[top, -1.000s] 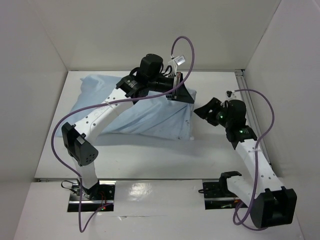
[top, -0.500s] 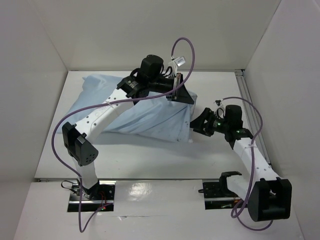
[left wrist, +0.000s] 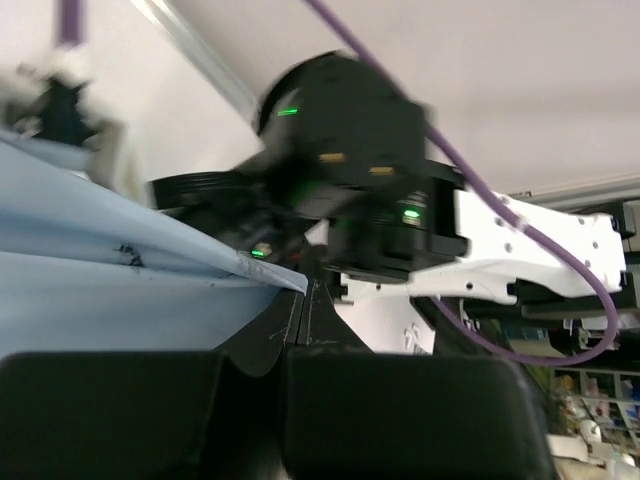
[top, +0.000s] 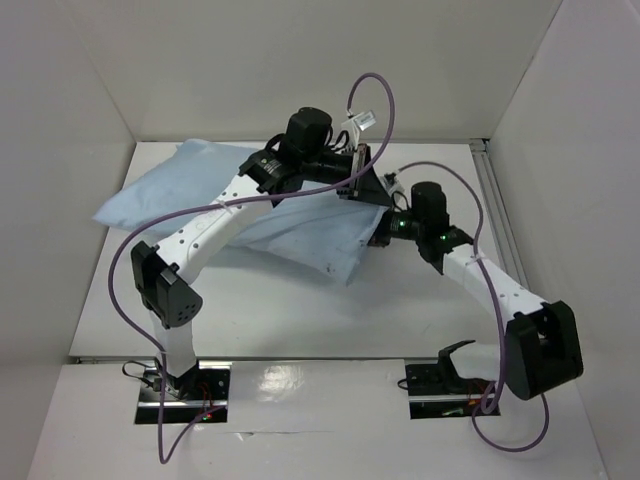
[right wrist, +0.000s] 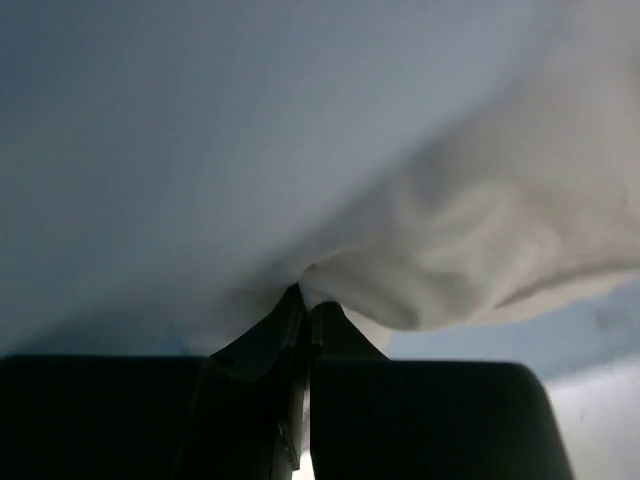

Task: Put the pillow into the pillowcase

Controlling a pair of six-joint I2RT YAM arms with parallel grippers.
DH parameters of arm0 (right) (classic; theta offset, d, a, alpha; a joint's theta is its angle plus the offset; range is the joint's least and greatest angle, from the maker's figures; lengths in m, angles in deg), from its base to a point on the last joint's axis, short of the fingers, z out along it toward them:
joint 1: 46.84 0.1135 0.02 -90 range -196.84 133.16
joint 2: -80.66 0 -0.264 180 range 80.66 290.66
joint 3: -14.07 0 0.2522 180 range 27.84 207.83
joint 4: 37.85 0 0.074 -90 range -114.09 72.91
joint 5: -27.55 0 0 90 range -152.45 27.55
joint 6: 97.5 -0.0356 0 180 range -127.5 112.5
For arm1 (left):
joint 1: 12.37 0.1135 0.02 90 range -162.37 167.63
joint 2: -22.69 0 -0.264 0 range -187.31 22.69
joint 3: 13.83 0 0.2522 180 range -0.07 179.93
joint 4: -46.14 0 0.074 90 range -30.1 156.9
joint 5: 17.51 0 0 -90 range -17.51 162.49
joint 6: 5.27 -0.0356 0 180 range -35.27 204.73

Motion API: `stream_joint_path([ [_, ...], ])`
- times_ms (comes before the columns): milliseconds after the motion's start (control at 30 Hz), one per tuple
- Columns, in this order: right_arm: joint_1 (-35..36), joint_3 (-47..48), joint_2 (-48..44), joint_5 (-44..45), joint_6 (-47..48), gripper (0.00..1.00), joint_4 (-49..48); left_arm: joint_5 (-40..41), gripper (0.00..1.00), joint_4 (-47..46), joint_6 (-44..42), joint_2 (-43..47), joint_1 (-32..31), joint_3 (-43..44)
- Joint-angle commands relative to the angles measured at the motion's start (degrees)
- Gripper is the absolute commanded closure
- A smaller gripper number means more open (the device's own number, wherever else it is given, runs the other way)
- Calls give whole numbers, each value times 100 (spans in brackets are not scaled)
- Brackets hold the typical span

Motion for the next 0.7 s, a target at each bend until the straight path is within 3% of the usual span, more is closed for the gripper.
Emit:
stream_joint_path([
  [0, -90, 1171, -500, 327, 137, 100, -362, -433, 100, -640, 262, -152, -84, 987],
  [133, 6, 901, -624, 775, -30, 100, -704, -565, 100, -640, 386, -399, -216, 1640],
  [267, 514, -170, 443, 891, -346, 100, -1993, -627, 100, -824, 613, -505, -383, 1774],
  [433, 657, -304, 1686, 734, -539, 100, -2699, -847, 100, -1194, 869, -628, -594, 1439],
  [533, 543, -375, 1372, 855, -488, 100, -2404, -733, 100, -1194, 800, -541, -594, 1062],
  [667, 218, -427, 617, 1365, 31, 100, -1129, -469, 100, -1142, 659, -470, -462, 745],
])
